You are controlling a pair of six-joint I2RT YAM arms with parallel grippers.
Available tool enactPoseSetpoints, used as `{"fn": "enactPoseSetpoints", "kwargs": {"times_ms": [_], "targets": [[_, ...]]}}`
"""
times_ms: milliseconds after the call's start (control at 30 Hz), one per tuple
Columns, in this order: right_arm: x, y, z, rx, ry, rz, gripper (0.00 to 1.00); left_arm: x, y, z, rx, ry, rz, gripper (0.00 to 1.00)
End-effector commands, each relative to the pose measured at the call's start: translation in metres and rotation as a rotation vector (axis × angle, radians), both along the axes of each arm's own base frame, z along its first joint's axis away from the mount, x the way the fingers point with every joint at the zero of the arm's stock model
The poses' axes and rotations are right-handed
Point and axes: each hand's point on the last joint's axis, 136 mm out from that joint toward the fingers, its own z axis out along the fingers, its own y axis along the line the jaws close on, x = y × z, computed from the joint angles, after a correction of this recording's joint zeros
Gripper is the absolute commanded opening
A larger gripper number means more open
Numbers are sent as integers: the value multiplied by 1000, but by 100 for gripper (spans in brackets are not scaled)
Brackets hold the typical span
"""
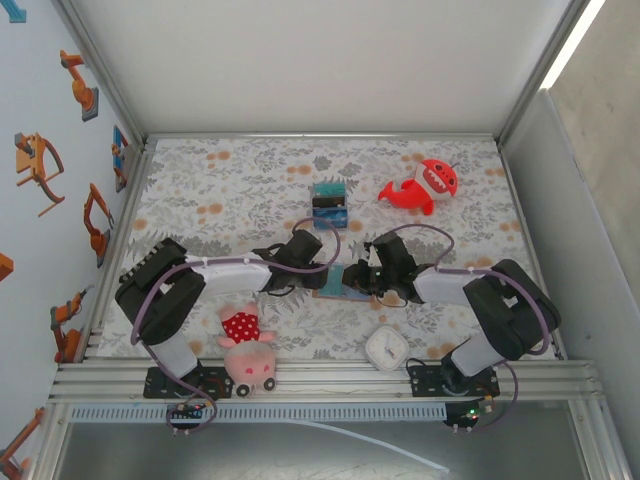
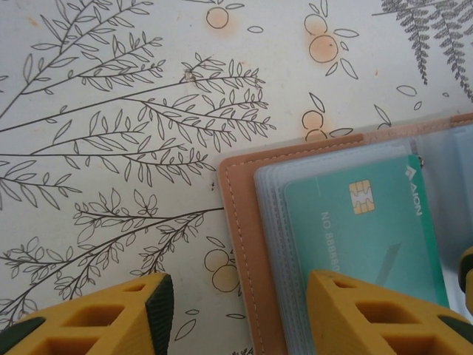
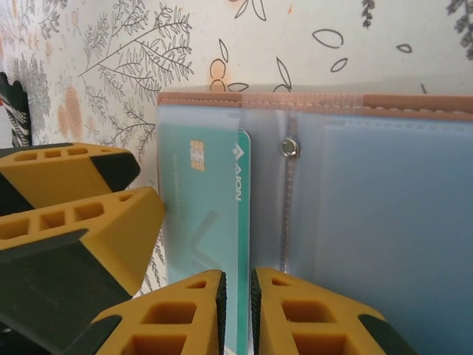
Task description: Take the credit cards out of the card holder
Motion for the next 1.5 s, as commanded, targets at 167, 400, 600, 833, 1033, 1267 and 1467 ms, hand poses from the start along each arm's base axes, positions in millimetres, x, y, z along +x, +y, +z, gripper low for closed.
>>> {"fn": "enactPoseSetpoints", "kwargs": {"times_ms": [167, 400, 600, 833, 1033, 1267, 1467], "targets": [[6, 7, -2, 51, 12, -14, 17, -7, 0, -5, 29, 32, -32, 45], [6, 7, -3, 50, 17, -18, 17, -10, 3, -8, 40, 43, -31, 42], [1, -1, -11, 9, 40, -32, 17, -10, 3, -7, 36, 45, -28, 40], [1, 2, -13, 27, 46, -29, 17, -10, 2, -8, 35, 47, -29, 38], [2, 4, -12, 39, 44, -23, 15, -12, 1, -9, 33, 55, -32, 37], [7, 17, 5, 132, 4, -1, 13, -13, 0, -11, 34, 63, -33, 35], [7, 18, 8, 145, -7, 8, 11, -14, 0, -11, 35, 62, -32, 34]]}}
